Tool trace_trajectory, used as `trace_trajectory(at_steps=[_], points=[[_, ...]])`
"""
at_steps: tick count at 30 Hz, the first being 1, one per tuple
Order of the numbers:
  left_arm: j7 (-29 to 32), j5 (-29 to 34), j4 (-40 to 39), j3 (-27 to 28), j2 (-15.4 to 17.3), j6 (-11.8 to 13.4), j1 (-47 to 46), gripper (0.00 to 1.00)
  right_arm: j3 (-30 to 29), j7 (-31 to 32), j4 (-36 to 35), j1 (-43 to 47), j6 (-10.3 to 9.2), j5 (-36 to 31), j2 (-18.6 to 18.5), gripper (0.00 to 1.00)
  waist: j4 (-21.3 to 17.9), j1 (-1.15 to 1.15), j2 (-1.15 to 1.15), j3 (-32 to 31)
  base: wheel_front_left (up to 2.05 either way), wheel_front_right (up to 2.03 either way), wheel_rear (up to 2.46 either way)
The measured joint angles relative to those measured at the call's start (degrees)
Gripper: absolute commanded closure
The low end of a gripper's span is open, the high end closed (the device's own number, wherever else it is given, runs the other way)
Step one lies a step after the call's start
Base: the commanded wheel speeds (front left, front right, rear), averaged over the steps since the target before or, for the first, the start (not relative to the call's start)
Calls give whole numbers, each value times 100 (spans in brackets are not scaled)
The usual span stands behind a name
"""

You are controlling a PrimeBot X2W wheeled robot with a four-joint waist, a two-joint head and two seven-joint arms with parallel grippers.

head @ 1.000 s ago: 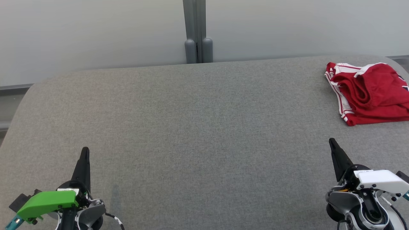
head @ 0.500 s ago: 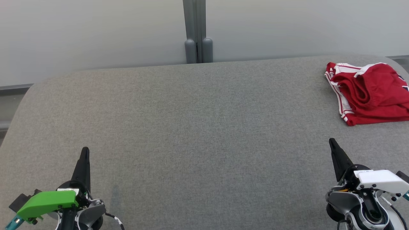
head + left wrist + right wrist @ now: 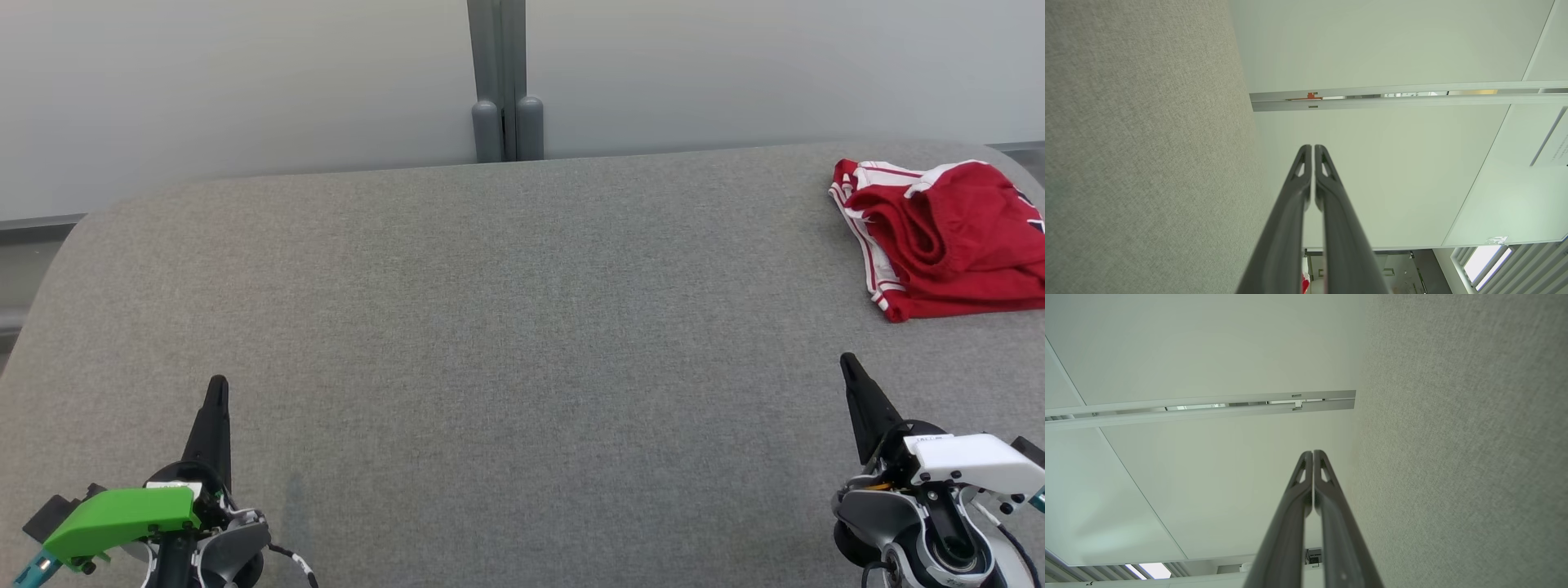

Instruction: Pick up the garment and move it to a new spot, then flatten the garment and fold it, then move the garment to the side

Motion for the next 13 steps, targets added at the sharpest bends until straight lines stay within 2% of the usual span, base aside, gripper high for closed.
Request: trace_trajectory(at_steps=[13], points=[[0,0,0,0,1,0,0,100,-2,1,0,-1,0,-1,1,100,0,0,0,0,0,0,0]])
